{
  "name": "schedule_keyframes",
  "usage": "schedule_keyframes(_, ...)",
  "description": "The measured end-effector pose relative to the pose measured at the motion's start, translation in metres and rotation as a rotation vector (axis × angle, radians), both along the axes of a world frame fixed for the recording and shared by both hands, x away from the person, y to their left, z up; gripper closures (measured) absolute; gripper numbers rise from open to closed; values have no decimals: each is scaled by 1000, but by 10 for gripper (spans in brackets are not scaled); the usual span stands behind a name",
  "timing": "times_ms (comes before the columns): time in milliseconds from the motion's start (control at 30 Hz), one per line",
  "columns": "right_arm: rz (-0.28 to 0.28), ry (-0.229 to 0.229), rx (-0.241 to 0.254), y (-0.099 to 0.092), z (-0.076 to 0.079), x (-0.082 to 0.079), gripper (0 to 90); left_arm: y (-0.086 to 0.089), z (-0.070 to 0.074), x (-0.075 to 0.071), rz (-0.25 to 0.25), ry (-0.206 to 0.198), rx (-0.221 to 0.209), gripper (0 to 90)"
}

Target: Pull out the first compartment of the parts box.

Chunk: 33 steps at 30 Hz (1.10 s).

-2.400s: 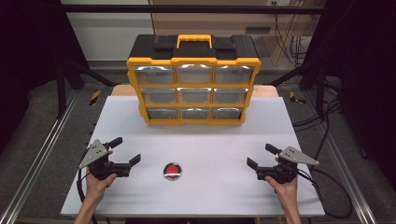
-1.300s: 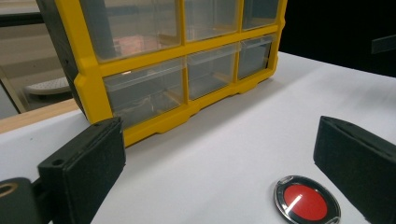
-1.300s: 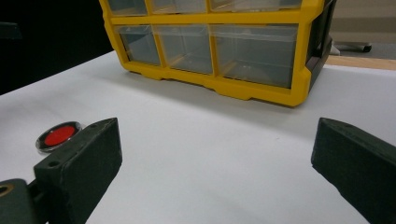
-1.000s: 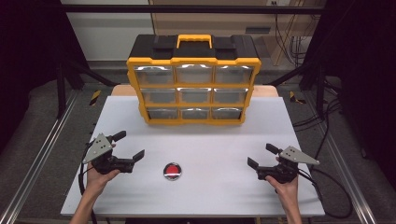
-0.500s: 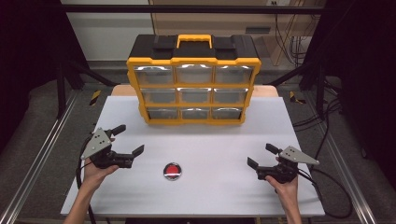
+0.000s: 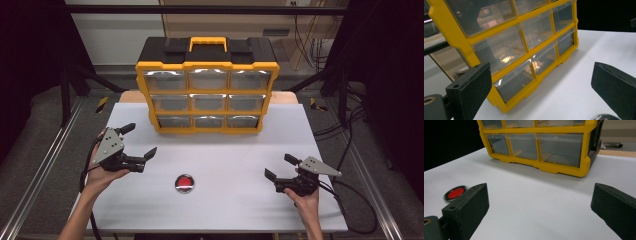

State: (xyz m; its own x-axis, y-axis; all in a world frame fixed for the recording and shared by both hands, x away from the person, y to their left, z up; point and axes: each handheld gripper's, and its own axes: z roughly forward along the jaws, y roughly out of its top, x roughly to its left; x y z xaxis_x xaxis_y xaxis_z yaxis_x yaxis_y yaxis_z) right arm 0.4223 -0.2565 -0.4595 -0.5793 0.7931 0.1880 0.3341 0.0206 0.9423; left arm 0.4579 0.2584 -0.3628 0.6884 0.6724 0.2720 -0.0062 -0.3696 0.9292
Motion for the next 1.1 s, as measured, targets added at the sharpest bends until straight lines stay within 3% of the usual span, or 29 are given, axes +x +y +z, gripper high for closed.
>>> schedule_keyframes(600, -1, 4, 1, 0, 0, 0, 24, -13, 23, 11, -14, -146, 123, 24)
schedule_keyframes(1100, 0, 5, -1, 0, 0, 0, 24, -20, 40, 27, -31, -221, 211, 9)
